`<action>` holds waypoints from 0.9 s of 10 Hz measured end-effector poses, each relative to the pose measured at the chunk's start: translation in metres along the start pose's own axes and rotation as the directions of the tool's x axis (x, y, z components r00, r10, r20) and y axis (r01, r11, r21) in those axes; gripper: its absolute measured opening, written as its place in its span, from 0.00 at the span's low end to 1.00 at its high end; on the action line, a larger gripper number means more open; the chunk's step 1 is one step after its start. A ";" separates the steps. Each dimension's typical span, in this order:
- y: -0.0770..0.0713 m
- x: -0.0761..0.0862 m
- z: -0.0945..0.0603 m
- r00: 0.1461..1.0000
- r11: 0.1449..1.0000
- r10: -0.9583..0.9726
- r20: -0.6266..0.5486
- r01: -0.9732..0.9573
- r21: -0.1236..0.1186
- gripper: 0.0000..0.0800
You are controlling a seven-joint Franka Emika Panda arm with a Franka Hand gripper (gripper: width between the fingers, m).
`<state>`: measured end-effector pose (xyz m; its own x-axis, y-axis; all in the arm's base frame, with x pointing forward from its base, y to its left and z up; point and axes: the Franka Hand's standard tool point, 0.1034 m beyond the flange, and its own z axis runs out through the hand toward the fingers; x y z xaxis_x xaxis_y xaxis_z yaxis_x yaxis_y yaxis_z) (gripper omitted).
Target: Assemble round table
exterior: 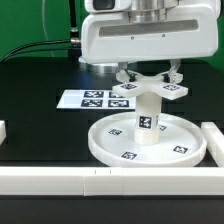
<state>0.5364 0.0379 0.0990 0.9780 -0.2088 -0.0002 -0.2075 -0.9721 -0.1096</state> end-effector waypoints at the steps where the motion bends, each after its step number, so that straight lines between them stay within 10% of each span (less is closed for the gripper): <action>1: 0.000 0.000 0.000 0.996 0.995 0.093 -0.008 -0.093 0.019 0.56; 6: 0.000 0.001 0.000 0.848 0.847 0.530 -0.021 -0.529 0.047 0.56; 9: 0.000 0.002 0.000 0.621 0.620 0.783 -0.002 -0.782 0.065 0.56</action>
Offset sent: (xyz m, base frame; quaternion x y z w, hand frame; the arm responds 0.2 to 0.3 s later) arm -0.0075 0.0041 -0.0057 -0.0185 -0.0004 0.2572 0.9662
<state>0.5389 0.0379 0.0990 0.4451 -0.8915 -0.0842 -0.8918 -0.4327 -0.1323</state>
